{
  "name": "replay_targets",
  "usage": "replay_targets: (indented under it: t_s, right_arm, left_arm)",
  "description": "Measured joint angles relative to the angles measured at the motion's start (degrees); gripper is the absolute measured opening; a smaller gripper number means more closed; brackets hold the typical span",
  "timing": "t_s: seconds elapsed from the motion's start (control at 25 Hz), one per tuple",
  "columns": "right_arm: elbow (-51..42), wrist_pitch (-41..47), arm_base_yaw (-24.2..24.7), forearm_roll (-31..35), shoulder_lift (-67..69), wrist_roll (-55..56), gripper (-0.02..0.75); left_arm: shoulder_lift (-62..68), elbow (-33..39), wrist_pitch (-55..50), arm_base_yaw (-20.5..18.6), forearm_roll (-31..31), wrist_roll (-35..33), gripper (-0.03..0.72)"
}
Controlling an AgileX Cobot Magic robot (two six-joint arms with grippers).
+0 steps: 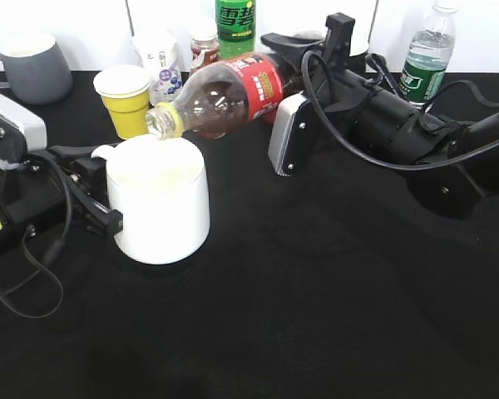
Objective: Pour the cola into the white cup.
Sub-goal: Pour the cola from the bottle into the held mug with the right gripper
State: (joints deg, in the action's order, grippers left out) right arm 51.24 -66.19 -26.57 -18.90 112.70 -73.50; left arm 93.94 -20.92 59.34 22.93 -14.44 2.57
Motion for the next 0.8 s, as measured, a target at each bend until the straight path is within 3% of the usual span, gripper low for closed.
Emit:
replay_targets:
  t_s: [0.8]
  right_arm:
    - [0.0,-0.25,0.0,1.59,0.0,-7.05,0.375]
  left_arm:
    - [0.0,0.0,0.62,0.0,-1.45,-0.05,0.041]
